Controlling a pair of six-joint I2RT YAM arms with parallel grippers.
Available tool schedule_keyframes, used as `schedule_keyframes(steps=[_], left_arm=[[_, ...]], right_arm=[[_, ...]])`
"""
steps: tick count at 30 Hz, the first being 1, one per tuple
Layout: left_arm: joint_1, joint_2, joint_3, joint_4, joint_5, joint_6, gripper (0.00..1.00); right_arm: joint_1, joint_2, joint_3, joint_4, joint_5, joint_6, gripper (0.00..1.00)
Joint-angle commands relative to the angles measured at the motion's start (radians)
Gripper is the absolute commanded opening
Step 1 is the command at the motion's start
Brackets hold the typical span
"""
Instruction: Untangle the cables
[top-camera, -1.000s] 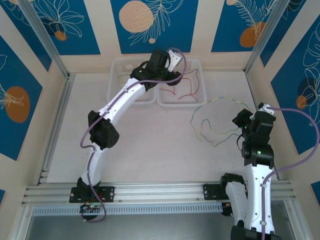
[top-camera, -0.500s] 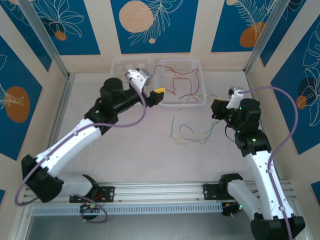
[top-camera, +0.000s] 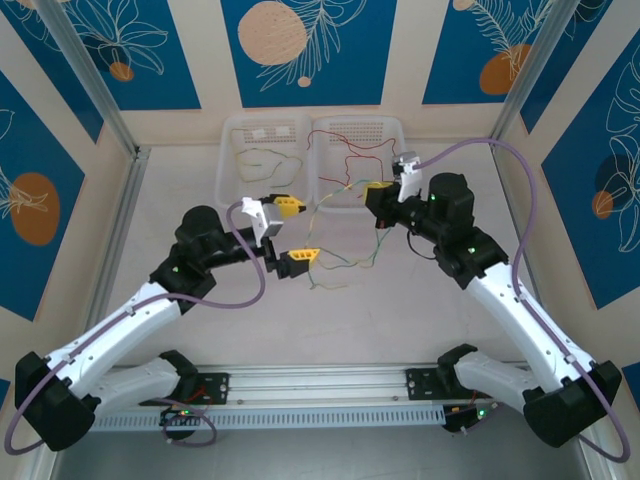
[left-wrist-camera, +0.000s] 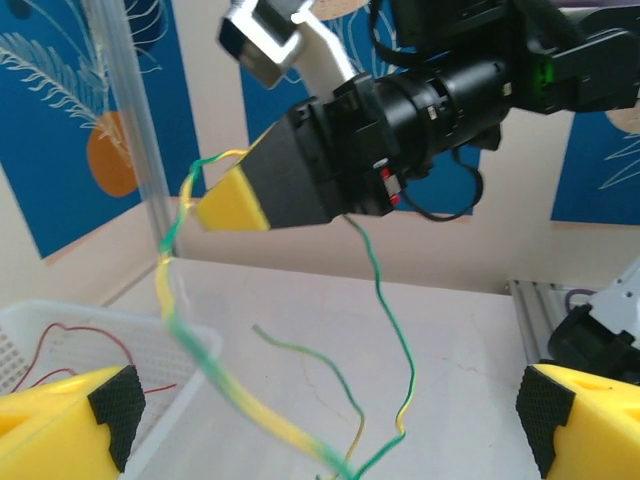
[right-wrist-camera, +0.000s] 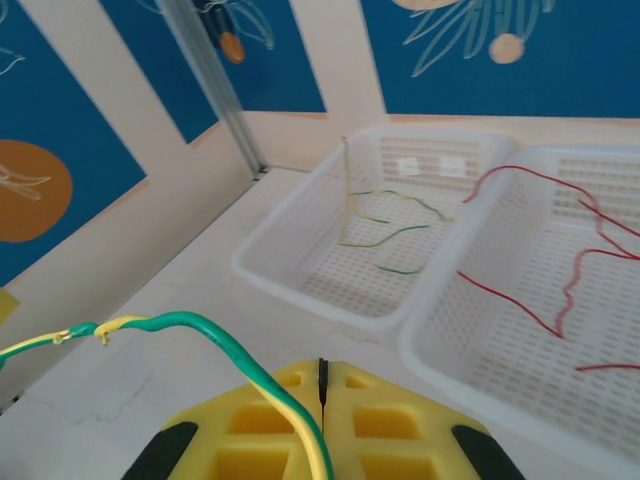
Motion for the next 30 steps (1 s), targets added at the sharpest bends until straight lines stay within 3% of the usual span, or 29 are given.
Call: schedule_keyframes(steps=[1, 9, 18, 30], left_arm=[[-0.007, 0.082, 0.030, 0.023, 0.077, -0.020, 0.96], [-0.007, 0.185, 0.010, 0.067, -0.069, 0.045, 0.96], [-0.013, 0.329, 0.116, -0.012, 0.117, 0.077, 0.93], [-0.041, 0.378, 0.165, -0.098, 0.182, 0.127, 0.92]], right_arm=[[0.026, 0.018, 0.024, 0.117, 0.017, 0.027, 0.00], [0.033, 0.021, 0.014, 0.192, -0.068, 0.149, 0.00], [0.049, 0.053, -0.004, 0.295, -0.103, 0.252, 0.00], [0.034, 0.091, 0.081, 0.237, -0.005, 0.225, 0.00]])
